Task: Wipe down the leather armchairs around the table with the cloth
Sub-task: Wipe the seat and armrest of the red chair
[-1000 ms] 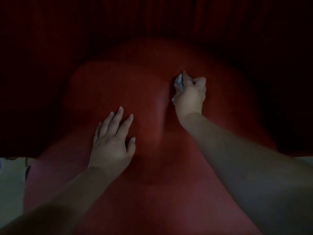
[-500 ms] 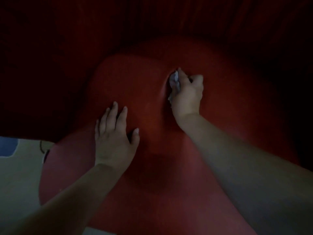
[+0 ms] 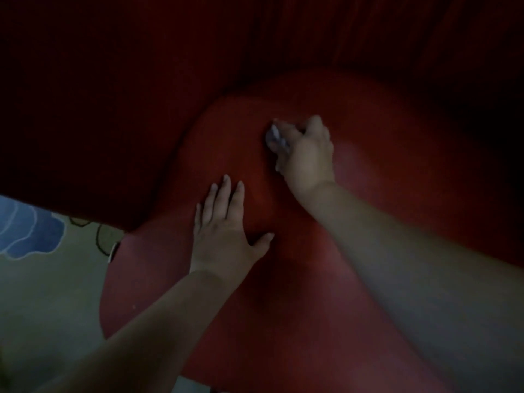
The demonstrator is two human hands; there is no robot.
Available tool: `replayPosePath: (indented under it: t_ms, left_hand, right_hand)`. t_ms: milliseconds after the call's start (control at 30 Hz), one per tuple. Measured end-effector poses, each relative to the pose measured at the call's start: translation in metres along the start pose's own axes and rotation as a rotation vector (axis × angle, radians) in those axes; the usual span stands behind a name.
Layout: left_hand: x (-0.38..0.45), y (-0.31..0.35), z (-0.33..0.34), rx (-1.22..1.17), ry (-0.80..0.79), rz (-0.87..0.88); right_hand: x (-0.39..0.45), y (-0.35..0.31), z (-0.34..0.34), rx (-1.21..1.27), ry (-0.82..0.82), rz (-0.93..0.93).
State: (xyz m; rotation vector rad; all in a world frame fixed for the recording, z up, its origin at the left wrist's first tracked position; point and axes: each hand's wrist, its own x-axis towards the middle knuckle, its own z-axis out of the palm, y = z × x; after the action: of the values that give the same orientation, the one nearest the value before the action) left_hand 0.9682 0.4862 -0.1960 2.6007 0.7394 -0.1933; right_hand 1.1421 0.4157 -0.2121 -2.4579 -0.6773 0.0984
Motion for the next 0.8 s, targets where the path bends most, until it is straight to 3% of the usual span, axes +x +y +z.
replayPosePath:
  t_ms: [100, 267, 500, 633, 800]
  left_hand:
    - [-0.001, -0.001, 0.0, 0.001, 0.002, 0.004]
    - [-0.014, 0.002, -0.003, -0.018, -0.05, 0.037]
    - [-0.039, 0.03, 0.005, 0.06, -0.109, 0.143]
    - [-0.042, 0.058, 0.017, 0.077, -0.128, 0.256]
    - [-0.04, 0.092, 0.031, 0.137, -0.175, 0.402]
  right_hand:
    - [-0.01, -0.014, 0.004, 0.019, -0.007, 0.029]
    - [-0.112, -0.009, -0.021, -0.006, -0.143, -0.257]
    - [-0.175, 0.04, -0.059, -0.225, -0.065, 0.05]
    - [-0.194, 0.062, -0.071, -0.319, -0.002, 0.123]
    - [-0.211, 0.105, -0.107, -0.341, 0.163, 0.271]
